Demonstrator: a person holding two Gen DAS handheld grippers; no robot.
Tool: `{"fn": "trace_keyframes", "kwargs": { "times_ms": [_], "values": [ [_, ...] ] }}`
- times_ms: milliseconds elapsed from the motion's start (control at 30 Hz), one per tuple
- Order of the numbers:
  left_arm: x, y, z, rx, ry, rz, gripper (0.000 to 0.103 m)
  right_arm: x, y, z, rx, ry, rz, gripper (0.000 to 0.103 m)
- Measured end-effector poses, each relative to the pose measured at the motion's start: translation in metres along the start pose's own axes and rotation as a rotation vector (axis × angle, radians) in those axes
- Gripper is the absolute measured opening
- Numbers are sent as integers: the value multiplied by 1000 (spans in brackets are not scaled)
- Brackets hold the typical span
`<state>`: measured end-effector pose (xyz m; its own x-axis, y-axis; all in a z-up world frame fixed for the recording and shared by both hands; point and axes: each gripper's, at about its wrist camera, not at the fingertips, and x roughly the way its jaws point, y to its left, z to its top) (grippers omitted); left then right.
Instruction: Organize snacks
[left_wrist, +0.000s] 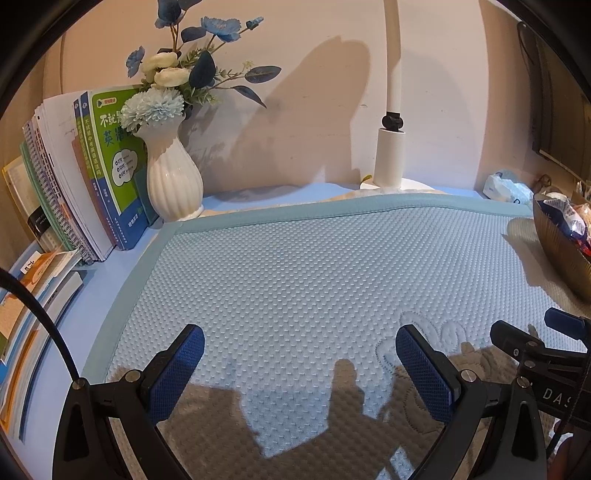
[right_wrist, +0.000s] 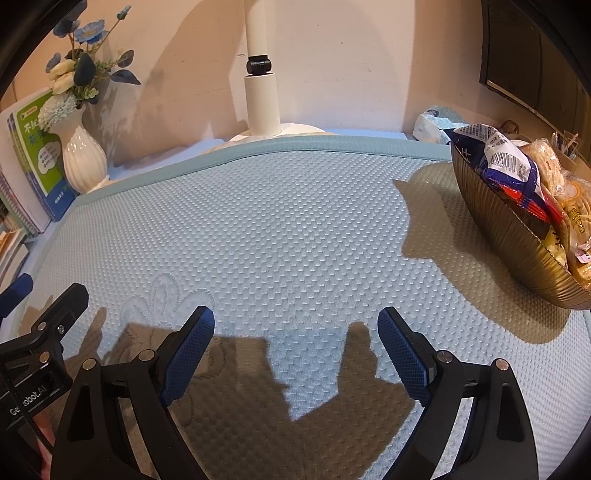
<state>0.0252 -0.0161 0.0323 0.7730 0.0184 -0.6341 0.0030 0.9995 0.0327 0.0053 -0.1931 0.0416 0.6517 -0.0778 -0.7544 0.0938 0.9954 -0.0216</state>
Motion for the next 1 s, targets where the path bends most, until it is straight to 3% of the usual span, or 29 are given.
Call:
{"fn": "trace_keyframes", "kwargs": {
  "times_ms": [1000],
  "values": [
    [6,1,-2,-13,37,-37,103,-2,-2,1,-12,-17,-10,90]
  ]
}}
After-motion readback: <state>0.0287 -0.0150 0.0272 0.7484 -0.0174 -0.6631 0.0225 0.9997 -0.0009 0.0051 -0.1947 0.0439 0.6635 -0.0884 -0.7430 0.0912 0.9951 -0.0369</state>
